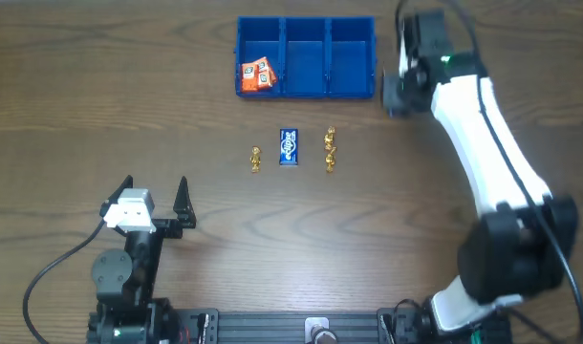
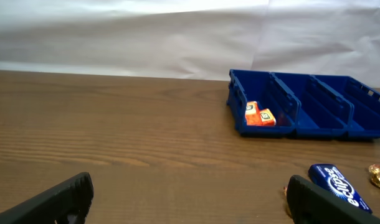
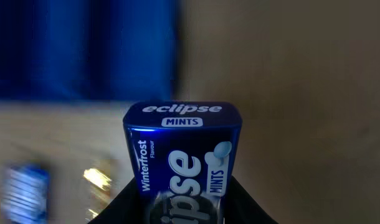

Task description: Sort Candies Into Trays

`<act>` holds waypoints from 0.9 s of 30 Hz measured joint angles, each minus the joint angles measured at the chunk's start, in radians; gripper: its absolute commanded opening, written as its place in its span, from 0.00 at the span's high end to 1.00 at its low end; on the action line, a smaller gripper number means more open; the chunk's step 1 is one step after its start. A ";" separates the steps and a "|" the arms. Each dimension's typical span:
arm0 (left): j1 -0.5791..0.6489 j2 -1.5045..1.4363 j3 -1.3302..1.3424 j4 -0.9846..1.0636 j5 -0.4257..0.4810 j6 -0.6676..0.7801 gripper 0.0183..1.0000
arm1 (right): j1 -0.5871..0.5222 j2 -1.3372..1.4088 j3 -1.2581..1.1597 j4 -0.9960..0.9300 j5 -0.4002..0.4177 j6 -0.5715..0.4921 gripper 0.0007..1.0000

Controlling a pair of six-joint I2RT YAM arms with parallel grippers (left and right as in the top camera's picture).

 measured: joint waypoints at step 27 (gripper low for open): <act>0.000 0.000 0.000 0.000 0.000 0.000 0.00 | 0.270 0.417 0.300 0.332 0.189 0.158 0.84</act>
